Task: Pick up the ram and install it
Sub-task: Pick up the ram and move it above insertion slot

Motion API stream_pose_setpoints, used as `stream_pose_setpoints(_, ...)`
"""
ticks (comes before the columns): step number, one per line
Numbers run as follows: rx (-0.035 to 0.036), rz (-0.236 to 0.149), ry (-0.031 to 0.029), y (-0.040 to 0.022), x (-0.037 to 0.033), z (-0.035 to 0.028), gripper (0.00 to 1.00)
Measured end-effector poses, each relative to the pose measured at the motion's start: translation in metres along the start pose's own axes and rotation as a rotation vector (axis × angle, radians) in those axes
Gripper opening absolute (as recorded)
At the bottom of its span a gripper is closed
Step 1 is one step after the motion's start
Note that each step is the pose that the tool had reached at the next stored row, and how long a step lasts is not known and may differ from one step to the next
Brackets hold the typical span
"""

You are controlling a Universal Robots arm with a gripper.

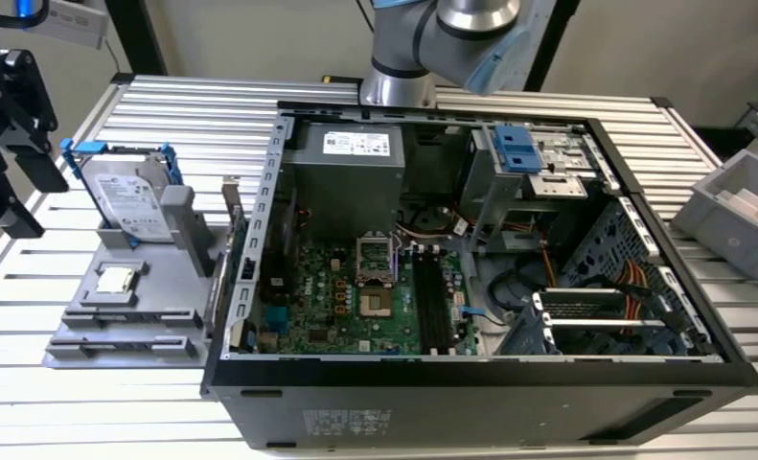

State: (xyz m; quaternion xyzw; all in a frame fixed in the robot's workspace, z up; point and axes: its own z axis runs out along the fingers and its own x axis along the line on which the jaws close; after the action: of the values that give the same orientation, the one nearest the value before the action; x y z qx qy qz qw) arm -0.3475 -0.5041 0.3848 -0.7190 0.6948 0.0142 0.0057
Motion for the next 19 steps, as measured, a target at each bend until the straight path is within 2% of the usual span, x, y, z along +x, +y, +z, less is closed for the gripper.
stream_pose_setpoints(19,-0.0002,0.013,-0.0002,-0.0002,0.0002,0.014,1.0)
